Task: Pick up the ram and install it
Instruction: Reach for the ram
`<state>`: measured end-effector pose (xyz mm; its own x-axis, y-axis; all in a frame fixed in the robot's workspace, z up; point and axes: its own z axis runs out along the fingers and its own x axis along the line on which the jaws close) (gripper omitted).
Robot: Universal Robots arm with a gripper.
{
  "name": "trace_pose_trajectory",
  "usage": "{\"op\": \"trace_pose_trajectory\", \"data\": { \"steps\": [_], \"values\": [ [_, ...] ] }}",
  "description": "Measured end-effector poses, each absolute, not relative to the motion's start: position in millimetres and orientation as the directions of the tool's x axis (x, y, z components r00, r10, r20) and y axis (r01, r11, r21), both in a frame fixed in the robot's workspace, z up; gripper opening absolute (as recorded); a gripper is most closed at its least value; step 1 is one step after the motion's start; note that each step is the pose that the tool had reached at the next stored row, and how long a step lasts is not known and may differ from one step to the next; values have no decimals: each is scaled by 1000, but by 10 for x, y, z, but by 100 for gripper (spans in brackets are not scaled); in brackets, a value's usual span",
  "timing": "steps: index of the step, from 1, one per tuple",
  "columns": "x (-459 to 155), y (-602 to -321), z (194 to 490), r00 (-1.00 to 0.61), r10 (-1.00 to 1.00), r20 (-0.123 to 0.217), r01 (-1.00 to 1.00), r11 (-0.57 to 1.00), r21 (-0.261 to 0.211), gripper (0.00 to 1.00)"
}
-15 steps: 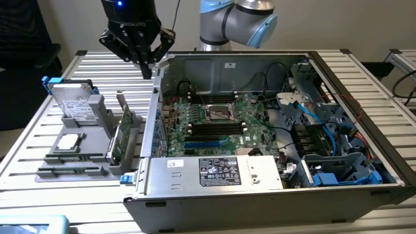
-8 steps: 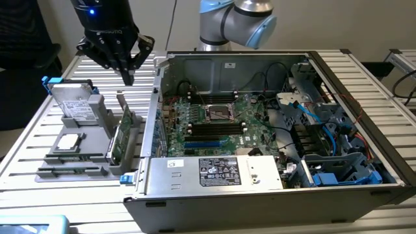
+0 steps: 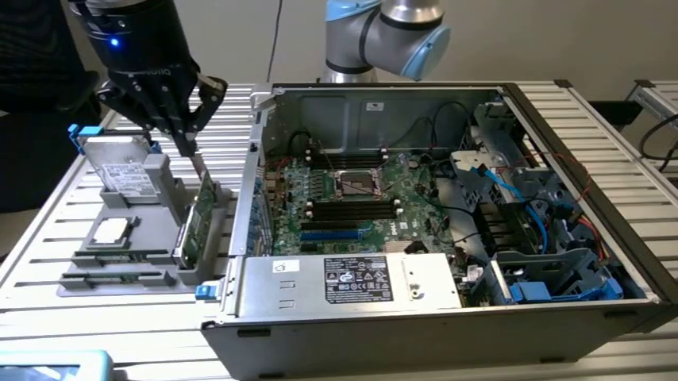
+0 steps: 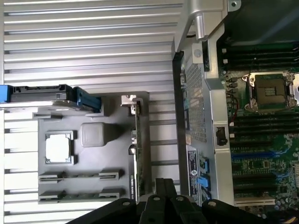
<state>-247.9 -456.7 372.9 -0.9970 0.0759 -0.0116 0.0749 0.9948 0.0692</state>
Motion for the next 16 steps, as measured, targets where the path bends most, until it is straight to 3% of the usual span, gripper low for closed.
{"op": "trace_pose_trajectory", "data": {
  "steps": [16],
  "values": [
    [-2911,-4864,3495,-997,76,4,76,995,71,11]
  ]
}}
